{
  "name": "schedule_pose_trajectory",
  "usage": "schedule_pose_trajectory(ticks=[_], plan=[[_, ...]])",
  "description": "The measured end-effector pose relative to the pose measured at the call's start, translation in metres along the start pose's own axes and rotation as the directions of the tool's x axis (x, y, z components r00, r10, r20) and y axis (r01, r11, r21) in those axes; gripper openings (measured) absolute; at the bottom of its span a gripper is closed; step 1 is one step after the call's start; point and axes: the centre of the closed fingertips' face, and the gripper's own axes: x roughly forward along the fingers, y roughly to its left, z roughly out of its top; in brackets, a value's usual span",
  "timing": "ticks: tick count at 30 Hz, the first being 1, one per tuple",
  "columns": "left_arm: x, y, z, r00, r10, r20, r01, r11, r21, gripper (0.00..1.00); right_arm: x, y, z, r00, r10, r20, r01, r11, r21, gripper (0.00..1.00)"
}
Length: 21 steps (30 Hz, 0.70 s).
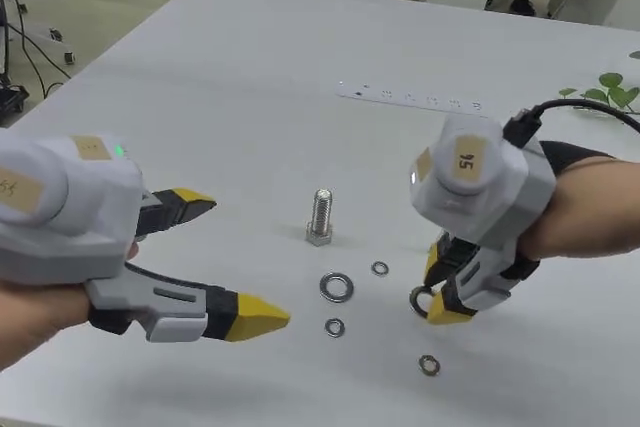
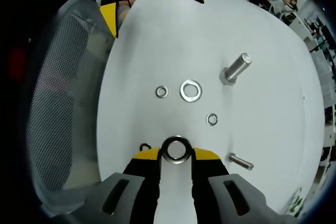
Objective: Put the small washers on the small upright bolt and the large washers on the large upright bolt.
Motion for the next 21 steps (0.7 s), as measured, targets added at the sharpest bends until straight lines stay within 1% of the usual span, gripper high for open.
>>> schedule_pose_trajectory(ticks=[7,9,10,13,18,21], plan=[[-0.002,0.003,0.003,0.9998,0.012,0.015,-0.012,1.0,-0.005,0.9,-0.017,-0.01,0.018,0.9997,-0.014,0.019,0.015,1.0,-0.019,0.22],[-0.003,0.004,0.004,0.9997,0.015,0.02,-0.015,1.0,-0.008,0.9,-0.024,-0.015,0.024,0.9997,-0.019,0.018,0.019,0.999,-0.028,0.22],[-0.003,0.004,0.004,0.9996,0.016,0.022,-0.016,1.0,-0.008,0.9,-0.028,-0.019,0.028,0.9993,-0.032,0.019,0.033,0.999,-0.041,0.22],[-0.004,0.006,0.006,0.9993,0.021,0.031,-0.021,1.0,-0.013,0.89,-0.036,-0.028,0.036,0.9987,-0.045,0.025,0.046,0.997,-0.054,0.22],[-0.005,0.006,0.007,0.9989,0.024,0.039,-0.023,1.0,-0.015,0.89,-0.044,-0.036,0.051,0.9979,-0.059,0.029,0.061,0.996,-0.071,0.22],[-0.005,0.007,0.009,0.9985,0.027,0.047,-0.026,0.999,-0.018,0.89,-0.046,-0.043,0.061,0.9972,-0.062,0.041,0.066,0.994,-0.083,0.22]])
